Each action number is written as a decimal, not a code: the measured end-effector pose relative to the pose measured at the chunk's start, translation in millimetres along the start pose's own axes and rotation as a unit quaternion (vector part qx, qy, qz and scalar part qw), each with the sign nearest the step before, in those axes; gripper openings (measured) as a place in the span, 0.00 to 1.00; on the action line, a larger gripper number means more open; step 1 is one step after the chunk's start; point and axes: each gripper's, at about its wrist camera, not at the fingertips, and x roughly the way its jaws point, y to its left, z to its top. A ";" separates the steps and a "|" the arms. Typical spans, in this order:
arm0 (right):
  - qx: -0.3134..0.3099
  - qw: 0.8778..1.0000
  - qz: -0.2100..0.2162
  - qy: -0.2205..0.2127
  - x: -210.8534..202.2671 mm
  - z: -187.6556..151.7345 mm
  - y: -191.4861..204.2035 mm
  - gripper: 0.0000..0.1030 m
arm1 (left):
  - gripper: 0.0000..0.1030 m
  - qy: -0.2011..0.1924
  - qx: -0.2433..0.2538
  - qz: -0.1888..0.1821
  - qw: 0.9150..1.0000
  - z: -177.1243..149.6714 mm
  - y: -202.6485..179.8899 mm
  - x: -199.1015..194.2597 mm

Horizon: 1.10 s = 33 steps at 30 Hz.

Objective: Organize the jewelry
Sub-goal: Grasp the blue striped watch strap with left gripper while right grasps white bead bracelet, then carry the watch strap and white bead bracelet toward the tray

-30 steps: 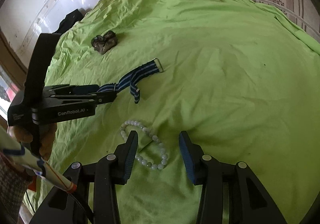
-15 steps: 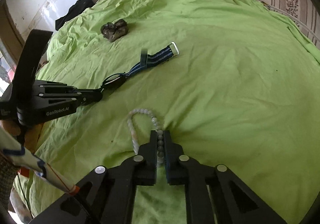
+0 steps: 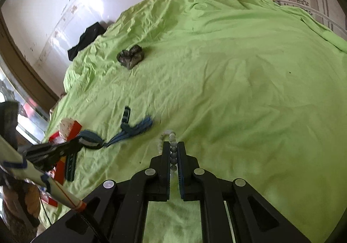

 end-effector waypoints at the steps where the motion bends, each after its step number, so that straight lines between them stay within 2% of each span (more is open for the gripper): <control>1: 0.002 1.000 0.000 -0.003 -2.5 -0.4 0.3 0.06 | 0.02 -0.007 -0.004 0.001 1.000 -2.2 -1.8 -8.3; 8: 0.016 1.000 0.000 -0.016 -12.6 -3.9 5.5 0.06 | 0.02 -0.049 -0.030 0.035 0.998 -21.4 -3.9 -55.1; 17: -0.001 0.999 -0.014 -0.039 -39.5 -5.5 31.9 0.06 | 0.02 -0.072 -0.057 0.074 0.993 -48.7 8.3 -96.7; 25: -0.031 0.998 -0.013 -0.053 -70.8 -9.9 62.9 0.06 | 0.02 -0.103 -0.075 0.103 0.986 -66.7 17.7 -131.0; 33: -0.073 0.996 -0.004 -0.051 -82.7 -17.6 100.6 0.06 | 0.02 -0.124 -0.087 0.127 0.980 -83.1 28.0 -154.4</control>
